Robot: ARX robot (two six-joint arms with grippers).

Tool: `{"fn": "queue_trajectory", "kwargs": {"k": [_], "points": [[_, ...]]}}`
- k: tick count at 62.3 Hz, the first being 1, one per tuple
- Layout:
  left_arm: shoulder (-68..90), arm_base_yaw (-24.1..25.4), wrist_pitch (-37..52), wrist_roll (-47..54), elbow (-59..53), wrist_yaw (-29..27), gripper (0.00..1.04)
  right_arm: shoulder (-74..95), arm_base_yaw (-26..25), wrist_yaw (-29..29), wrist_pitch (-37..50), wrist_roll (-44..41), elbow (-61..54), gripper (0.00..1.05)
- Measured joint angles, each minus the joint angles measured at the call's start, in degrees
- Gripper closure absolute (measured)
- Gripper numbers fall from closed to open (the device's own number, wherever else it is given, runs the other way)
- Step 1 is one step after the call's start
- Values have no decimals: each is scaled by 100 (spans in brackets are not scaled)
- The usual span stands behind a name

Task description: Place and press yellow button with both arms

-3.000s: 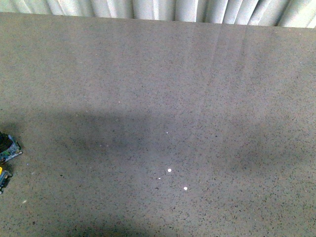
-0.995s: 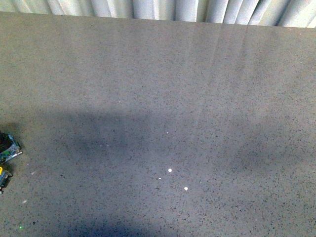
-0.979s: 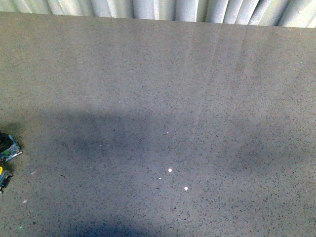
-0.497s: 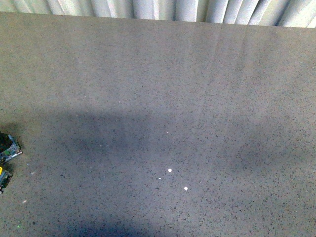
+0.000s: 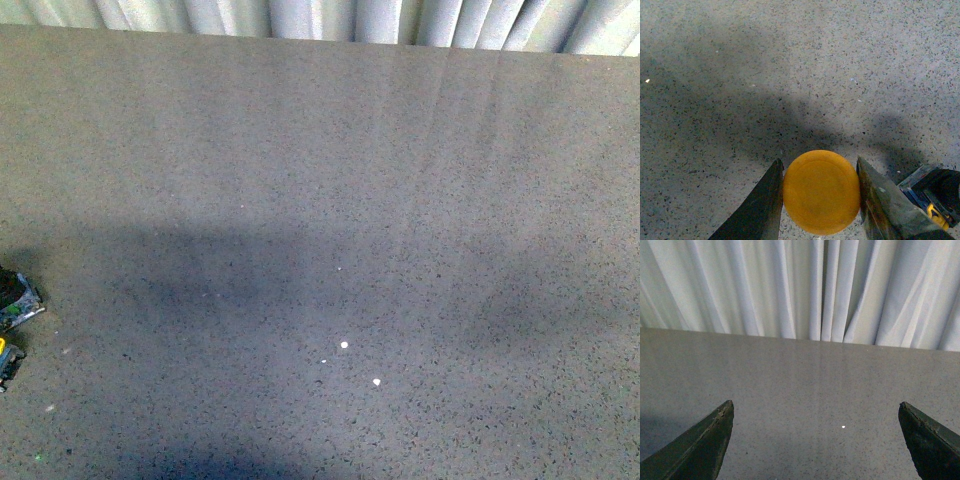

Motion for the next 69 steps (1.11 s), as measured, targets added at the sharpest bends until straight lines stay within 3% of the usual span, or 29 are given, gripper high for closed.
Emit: {"fn": "queue_trajectory", "kwargs": {"k": [24, 40, 54, 61, 69], "points": [[-468, -44, -214, 105, -52, -42, 72, 0, 0, 0, 0, 2, 0, 9], [-966, -245, -656, 225, 509, -313, 72, 0, 0, 0, 0, 0, 0, 9], [-1134, -1582, -782, 74, 911, -745, 72, 0, 0, 0, 0, 0, 0, 9], [-920, -2754, -544, -24, 1012, -1204, 72, 0, -2, 0, 0, 0, 0, 9], [-470, -3729, -201, -105, 1034, -1617, 72, 0, -2, 0, 0, 0, 0, 9]]}}
